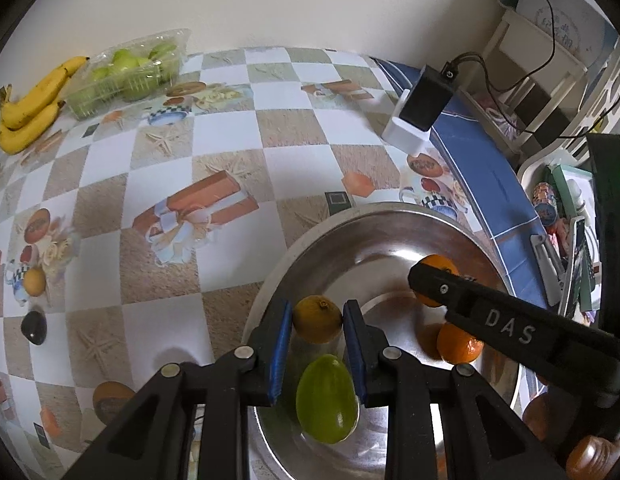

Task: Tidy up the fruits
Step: 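Open the right tool dropping the orange while the left tool releases the kiwi into the bowl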

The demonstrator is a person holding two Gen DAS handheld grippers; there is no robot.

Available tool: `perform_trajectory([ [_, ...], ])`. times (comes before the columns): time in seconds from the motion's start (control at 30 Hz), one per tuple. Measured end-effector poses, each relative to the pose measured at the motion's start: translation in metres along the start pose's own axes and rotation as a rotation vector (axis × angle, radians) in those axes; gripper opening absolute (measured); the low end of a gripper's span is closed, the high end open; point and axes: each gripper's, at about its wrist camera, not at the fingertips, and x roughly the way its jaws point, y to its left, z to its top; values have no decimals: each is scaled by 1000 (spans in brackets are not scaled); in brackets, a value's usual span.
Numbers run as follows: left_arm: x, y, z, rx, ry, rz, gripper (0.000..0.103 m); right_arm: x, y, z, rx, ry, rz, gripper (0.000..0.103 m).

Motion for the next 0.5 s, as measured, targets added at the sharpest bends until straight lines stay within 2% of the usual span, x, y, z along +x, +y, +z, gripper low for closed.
perform_trajectory([
  [0.27, 8, -5, -4, 26, 26, 15, 28, 12, 2, -3, -5, 40, -24, 38],
  [0.5, 13, -3, -6, 24, 48, 29, 29, 12, 4, -3, -10, 39, -33, 38],
])
